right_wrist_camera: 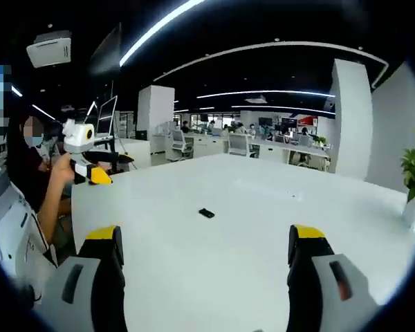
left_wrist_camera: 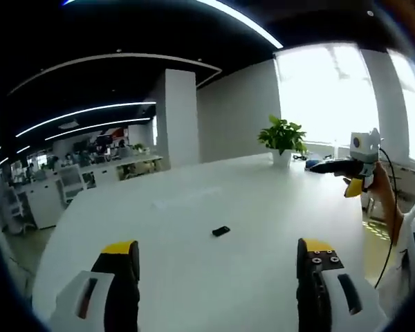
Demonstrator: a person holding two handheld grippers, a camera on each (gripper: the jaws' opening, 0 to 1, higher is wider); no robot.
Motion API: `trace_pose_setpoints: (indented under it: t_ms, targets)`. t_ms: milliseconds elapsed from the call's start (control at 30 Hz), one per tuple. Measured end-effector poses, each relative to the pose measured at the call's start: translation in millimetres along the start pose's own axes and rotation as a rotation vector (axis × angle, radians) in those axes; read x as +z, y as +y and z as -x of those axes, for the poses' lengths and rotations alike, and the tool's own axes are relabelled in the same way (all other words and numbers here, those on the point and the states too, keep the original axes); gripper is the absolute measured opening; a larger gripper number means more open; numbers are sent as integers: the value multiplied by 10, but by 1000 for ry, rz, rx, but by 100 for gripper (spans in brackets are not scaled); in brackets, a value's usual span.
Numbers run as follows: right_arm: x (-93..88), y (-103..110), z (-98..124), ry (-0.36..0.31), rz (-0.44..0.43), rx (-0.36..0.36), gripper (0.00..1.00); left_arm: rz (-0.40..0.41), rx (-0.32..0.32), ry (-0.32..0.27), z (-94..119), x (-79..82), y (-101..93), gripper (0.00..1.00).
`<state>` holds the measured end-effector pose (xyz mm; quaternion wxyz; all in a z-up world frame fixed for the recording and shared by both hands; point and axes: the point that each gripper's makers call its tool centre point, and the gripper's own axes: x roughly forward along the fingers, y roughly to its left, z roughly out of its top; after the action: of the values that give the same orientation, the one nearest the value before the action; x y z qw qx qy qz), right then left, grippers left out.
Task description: Snap the two parts of the plastic buckle together until the buckle closes and remains connected.
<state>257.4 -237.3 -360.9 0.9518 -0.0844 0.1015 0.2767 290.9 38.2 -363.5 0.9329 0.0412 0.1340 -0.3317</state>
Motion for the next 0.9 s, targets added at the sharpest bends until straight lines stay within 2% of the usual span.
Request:
trace_pose_setpoints:
  t_ms: [167, 300, 433, 567, 900]
  targets:
    - [-195, 3, 101, 17, -11, -43, 100, 34, 16, -36, 144, -39, -46, 96]
    - [-232, 15, 157, -3, -46, -57, 100, 40, 57, -69, 239, -81, -54, 94]
    - [-235, -13, 247, -35, -88, -86, 100, 53, 87, -50, 294, -205, -63, 94]
    - [-241, -81, 327, -66, -130, -133, 100, 54, 108, -42, 341, -264, -76, 94]
    - [-488, -15, 342, -24, -160, -136, 100, 72, 120, -48, 423, -365, -136, 93]
